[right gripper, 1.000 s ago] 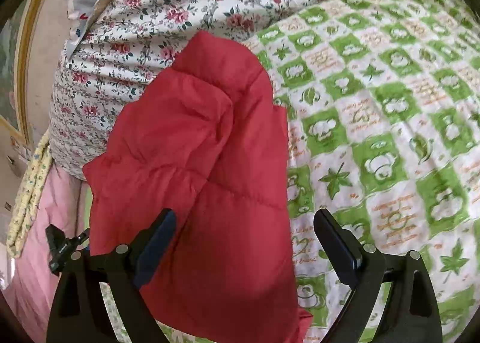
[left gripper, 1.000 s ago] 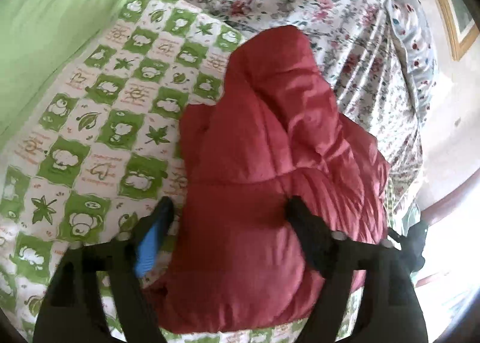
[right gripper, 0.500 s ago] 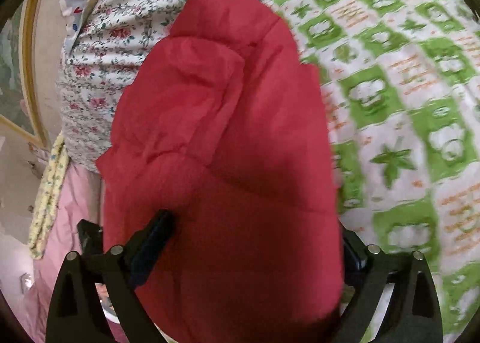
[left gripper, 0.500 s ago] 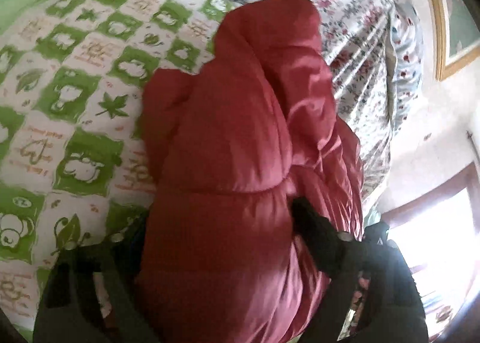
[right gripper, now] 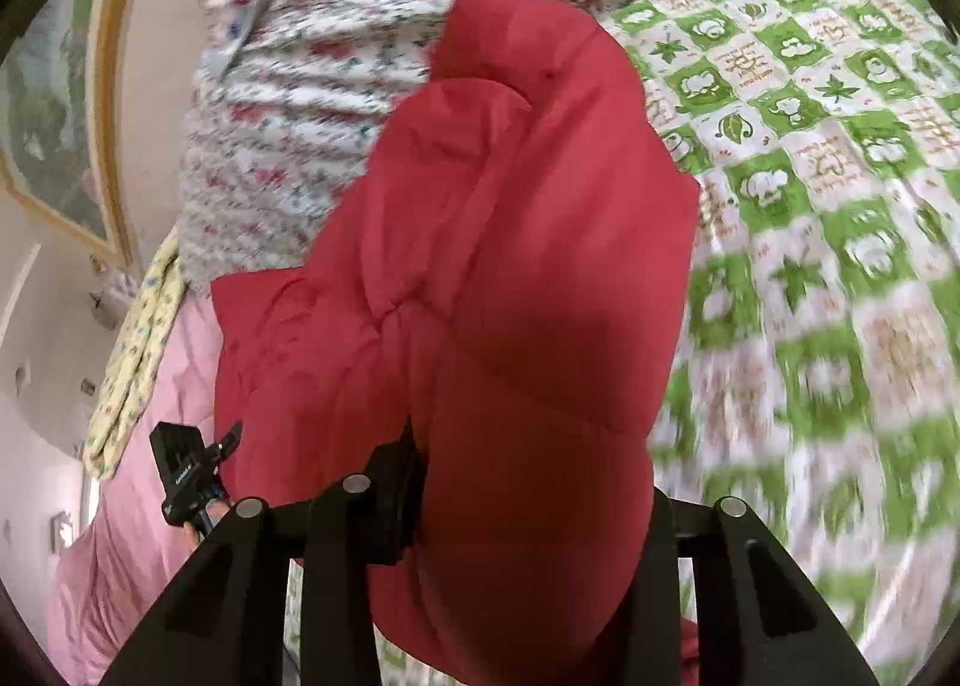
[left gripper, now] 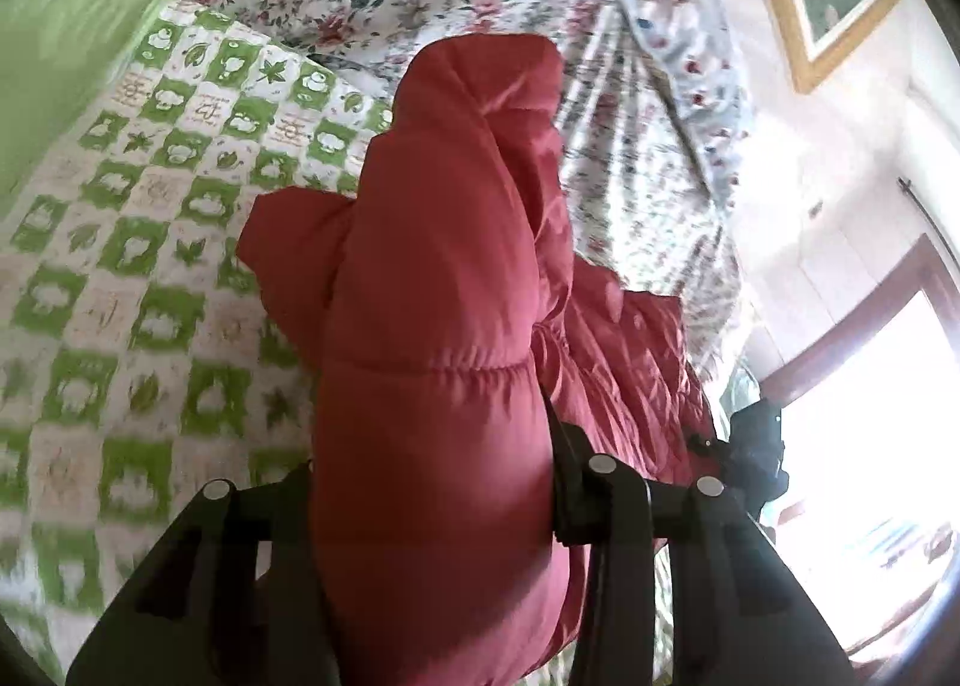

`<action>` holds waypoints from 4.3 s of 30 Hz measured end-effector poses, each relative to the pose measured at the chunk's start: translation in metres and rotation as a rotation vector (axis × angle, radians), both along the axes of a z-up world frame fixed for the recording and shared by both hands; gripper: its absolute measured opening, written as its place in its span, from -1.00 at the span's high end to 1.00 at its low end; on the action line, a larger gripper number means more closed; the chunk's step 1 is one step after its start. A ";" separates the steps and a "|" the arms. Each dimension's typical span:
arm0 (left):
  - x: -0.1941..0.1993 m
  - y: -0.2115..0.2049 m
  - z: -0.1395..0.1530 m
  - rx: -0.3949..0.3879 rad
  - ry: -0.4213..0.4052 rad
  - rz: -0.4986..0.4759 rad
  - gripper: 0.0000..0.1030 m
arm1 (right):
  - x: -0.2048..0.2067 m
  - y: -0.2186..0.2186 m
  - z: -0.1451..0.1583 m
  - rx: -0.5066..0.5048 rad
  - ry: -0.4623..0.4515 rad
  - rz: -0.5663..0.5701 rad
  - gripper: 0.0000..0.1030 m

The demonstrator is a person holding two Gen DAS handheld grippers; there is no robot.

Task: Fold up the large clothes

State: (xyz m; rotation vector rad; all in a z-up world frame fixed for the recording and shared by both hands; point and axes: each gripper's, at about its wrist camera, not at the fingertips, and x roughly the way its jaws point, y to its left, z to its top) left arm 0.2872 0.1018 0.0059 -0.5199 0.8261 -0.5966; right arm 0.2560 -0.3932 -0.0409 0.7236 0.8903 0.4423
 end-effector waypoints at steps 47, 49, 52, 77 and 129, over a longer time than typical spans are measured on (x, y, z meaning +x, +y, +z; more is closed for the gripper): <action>-0.182 0.054 -0.013 0.267 -0.004 0.329 -0.48 | -0.162 0.017 -0.046 -0.110 0.072 -0.160 -0.68; -0.187 0.057 -0.006 0.272 -0.018 0.338 -0.48 | -0.166 0.017 -0.041 -0.133 0.067 -0.186 -0.70; -0.194 0.050 0.002 0.288 -0.036 0.323 -0.48 | -0.178 0.017 -0.028 -0.193 0.034 -0.226 -0.70; -0.213 -0.095 -0.010 0.584 -0.115 0.022 -0.48 | -0.193 0.154 0.025 -0.588 -0.201 -0.032 -0.70; -0.179 -0.060 -0.003 0.488 0.017 0.143 -0.50 | -0.040 0.069 -0.012 -0.480 0.033 -0.230 -0.76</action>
